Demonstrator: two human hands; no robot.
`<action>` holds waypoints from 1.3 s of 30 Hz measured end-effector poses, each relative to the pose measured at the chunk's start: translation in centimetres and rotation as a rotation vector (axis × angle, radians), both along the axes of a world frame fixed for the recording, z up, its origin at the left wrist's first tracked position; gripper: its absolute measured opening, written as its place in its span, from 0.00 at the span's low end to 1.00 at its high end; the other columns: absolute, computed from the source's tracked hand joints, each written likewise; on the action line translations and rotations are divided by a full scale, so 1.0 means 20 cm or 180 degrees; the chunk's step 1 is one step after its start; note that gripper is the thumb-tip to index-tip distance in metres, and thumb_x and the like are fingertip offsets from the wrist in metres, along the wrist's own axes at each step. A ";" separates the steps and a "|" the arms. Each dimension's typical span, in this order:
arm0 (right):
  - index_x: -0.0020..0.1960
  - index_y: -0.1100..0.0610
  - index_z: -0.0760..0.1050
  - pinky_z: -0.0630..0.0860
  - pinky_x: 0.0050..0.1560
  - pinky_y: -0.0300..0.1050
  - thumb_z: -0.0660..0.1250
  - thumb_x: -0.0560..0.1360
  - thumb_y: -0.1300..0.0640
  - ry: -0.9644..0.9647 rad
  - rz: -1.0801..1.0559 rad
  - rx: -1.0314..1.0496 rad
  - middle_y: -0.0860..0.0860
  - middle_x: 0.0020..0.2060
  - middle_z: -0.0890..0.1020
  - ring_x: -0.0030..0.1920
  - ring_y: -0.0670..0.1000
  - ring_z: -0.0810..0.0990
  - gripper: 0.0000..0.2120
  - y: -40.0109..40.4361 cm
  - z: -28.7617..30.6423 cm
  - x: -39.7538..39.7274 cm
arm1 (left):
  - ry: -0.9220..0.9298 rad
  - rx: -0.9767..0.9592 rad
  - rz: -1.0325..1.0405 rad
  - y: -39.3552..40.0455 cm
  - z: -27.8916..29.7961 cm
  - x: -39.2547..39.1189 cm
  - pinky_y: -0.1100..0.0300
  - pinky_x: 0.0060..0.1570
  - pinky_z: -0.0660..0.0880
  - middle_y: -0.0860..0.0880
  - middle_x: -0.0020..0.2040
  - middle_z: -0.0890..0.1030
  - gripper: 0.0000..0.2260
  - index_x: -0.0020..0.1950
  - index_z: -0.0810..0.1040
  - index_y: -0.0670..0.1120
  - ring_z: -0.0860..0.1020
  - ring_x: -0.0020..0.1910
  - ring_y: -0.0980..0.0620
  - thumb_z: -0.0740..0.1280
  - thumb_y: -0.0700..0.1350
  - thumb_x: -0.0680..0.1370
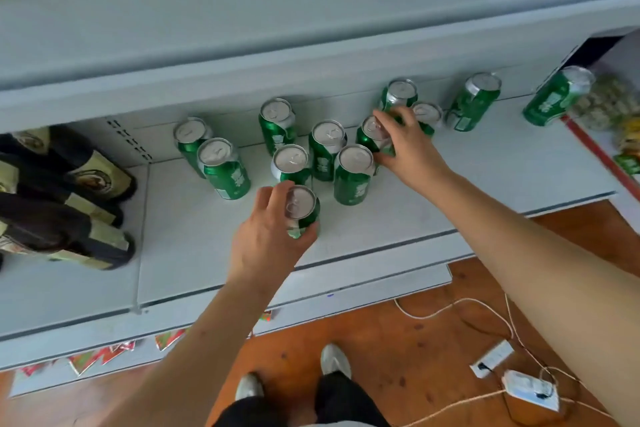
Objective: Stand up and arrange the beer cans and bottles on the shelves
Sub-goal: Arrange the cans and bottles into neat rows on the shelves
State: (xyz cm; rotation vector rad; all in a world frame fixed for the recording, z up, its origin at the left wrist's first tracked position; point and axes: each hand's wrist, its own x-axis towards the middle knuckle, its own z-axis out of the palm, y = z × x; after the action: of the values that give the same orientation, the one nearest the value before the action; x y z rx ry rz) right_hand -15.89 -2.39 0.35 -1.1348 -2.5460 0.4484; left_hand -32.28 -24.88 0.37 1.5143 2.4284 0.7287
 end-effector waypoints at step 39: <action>0.79 0.60 0.46 0.61 0.60 0.33 0.69 0.76 0.55 0.1104 -0.1867 -0.0728 0.60 0.73 0.60 0.70 0.56 0.66 0.42 0.48 -0.01 0.63 | 0.0401 0.1306 0.0025 0.48 0.03 0.65 0.51 0.64 0.67 0.46 0.61 0.76 0.18 0.64 0.76 0.44 0.73 0.62 0.44 0.64 0.38 0.73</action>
State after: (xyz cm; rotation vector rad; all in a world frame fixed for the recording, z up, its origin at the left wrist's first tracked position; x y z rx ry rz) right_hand -3.36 7.15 0.17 -1.6410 -1.7922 0.7119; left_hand -19.29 -15.21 0.90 1.7369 2.4829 1.2291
